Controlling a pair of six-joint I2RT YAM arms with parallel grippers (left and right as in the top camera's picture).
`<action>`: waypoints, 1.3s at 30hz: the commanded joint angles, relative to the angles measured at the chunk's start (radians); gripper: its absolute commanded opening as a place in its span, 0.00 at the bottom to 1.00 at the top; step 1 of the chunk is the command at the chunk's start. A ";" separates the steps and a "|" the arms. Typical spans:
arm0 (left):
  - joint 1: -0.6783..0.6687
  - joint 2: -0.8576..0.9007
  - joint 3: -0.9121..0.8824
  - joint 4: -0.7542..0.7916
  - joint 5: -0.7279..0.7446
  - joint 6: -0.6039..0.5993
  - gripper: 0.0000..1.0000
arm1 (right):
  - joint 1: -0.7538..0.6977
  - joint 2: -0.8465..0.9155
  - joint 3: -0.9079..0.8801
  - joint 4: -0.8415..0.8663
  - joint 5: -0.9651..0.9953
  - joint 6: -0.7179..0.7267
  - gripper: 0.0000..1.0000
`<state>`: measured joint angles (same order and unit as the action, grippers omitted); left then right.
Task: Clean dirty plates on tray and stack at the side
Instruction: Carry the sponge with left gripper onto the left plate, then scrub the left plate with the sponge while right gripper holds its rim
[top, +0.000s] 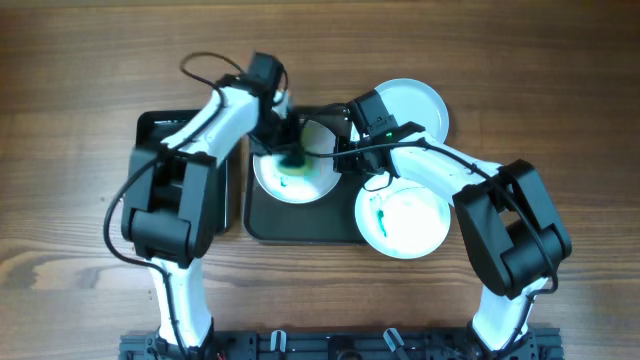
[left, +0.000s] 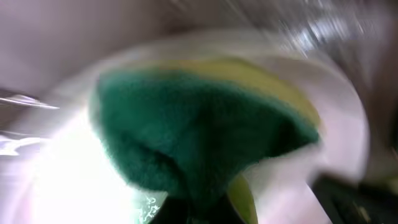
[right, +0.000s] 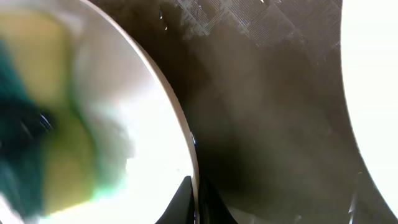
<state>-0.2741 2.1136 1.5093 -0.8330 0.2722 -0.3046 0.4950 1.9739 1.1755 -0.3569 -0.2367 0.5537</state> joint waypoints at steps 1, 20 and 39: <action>0.046 0.026 0.041 -0.006 -0.260 -0.079 0.04 | 0.003 0.030 0.002 -0.015 -0.008 0.003 0.04; -0.104 0.027 0.041 0.037 -0.359 -0.094 0.04 | 0.000 0.030 0.002 -0.032 -0.007 0.004 0.04; -0.119 0.027 0.041 -0.256 -0.043 0.234 0.04 | -0.012 0.031 0.001 -0.053 0.011 0.052 0.04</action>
<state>-0.3847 2.1242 1.5562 -1.0851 0.0055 -0.2905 0.4938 1.9759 1.1828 -0.3958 -0.2581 0.5972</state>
